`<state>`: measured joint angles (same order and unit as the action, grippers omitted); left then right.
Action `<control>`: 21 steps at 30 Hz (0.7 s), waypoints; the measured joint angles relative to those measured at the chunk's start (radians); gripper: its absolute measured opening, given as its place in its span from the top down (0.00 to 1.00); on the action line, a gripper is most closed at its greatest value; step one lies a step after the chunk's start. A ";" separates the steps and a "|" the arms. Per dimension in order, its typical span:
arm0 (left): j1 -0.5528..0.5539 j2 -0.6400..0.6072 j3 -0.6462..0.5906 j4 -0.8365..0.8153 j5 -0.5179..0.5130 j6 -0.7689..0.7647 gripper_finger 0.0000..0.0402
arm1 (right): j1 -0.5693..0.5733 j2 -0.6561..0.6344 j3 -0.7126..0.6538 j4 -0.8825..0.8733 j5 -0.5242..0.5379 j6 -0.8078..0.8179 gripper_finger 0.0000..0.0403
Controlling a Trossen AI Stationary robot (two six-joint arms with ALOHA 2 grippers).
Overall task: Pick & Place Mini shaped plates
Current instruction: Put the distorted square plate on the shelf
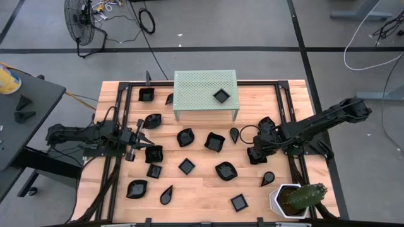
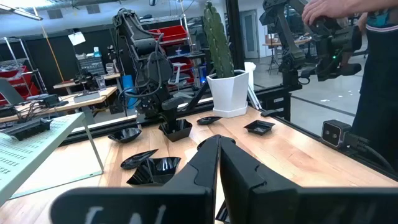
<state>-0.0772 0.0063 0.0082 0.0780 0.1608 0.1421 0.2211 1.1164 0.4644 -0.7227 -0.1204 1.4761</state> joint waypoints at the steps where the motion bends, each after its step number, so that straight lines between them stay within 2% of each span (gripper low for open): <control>1: 0.000 0.000 0.000 0.000 0.000 0.000 0.94 | 0.000 0.000 0.001 0.000 0.000 0.000 0.99; 15: 0.000 0.000 0.000 0.000 0.000 0.000 0.94 | -0.002 0.001 0.118 -0.005 0.079 -0.023 0.99; 21: 0.000 0.000 0.000 0.000 0.000 0.000 0.94 | -0.005 0.001 0.211 -0.017 0.094 -0.051 0.99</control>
<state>-0.0770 0.0063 0.0082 0.0780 0.1609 0.1420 0.2158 1.1172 0.6756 -0.7398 -0.0260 1.4249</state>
